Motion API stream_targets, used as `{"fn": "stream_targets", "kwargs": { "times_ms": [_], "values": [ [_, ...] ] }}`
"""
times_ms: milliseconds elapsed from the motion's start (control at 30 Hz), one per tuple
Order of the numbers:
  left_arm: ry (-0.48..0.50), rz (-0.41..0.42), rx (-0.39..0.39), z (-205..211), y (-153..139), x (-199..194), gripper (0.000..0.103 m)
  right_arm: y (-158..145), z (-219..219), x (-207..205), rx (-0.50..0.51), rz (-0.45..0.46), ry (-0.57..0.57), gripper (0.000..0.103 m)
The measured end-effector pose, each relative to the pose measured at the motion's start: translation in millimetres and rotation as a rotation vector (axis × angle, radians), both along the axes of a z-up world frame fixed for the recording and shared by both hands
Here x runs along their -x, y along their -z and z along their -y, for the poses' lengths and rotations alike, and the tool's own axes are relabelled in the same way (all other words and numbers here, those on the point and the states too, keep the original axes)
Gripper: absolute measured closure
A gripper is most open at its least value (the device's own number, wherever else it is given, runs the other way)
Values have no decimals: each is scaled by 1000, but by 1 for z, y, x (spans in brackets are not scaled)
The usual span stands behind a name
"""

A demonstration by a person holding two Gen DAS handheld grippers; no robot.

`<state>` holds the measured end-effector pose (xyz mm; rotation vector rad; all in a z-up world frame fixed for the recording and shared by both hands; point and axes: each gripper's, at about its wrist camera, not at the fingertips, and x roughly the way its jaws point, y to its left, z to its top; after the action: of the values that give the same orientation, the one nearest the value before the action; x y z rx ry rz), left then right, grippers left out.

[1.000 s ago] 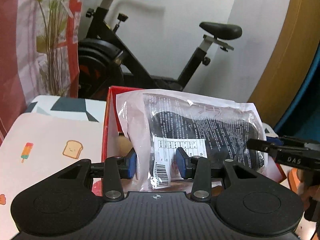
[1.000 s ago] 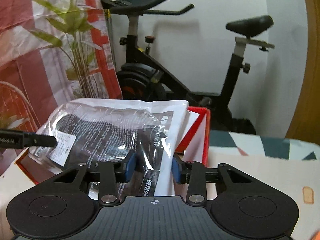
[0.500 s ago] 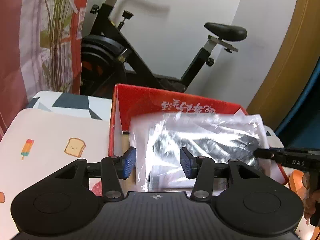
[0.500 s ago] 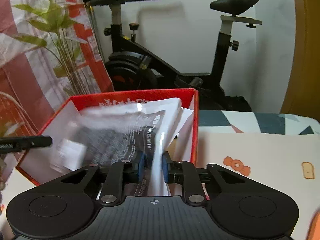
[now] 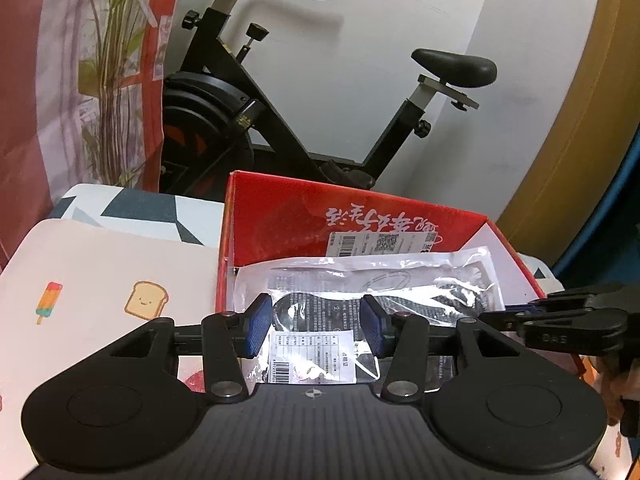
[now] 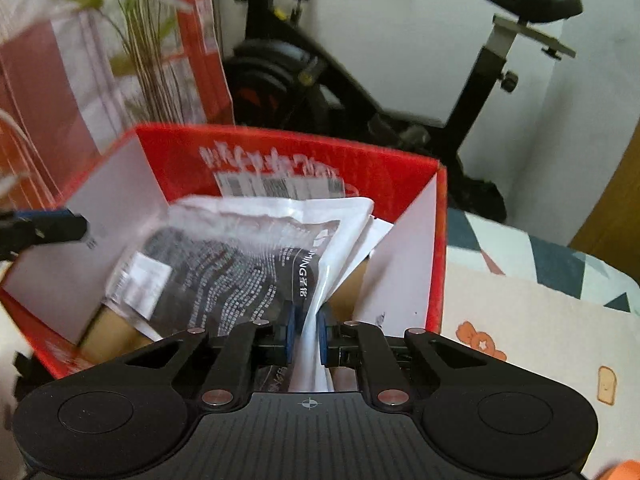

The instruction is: Organize soft objects

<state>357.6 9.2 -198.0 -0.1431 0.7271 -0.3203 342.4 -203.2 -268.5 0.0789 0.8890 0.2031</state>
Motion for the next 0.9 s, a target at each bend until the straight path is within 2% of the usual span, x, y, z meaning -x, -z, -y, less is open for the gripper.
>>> {"fn": "stream_targets", "kwargs": {
  "times_ms": [167, 267, 300, 333, 400, 467, 567, 633, 767, 867, 900],
  "values": [
    [20, 1, -8, 4, 3, -3, 52, 8, -12, -14, 82, -56, -54, 93],
    [20, -6, -6, 6, 5, -5, 52, 5, -17, -19, 124, -82, -72, 90],
    [17, -8, -5, 6, 5, -6, 52, 2, -17, -19, 127, -83, -75, 85],
    [17, -8, -5, 5, 5, -6, 52, -1, -16, -19, 136, -79, -77, 74],
    [17, -7, -3, 4, 5, -7, 52, -8, -10, -18, 153, -62, -65, 57],
    [19, -5, -3, 4, 5, -8, 52, -15, 2, -16, 136, -48, -49, 58],
    [23, -1, 2, 5, 4, -8, 52, -25, 17, -14, 90, -31, -35, 71],
    [23, 0, 1, 6, 5, -8, 52, -28, 20, -14, 72, -23, -46, 92],
    [27, -2, 4, 8, 5, -9, 52, -21, 13, -21, 73, -66, -98, 98],
    [26, -7, 4, 8, 6, -11, 52, -6, 7, -36, 75, -130, -85, 98],
    [24, -9, 3, 7, 7, -11, 52, -2, 2, -38, 76, -147, -80, 103]
  ]
}}
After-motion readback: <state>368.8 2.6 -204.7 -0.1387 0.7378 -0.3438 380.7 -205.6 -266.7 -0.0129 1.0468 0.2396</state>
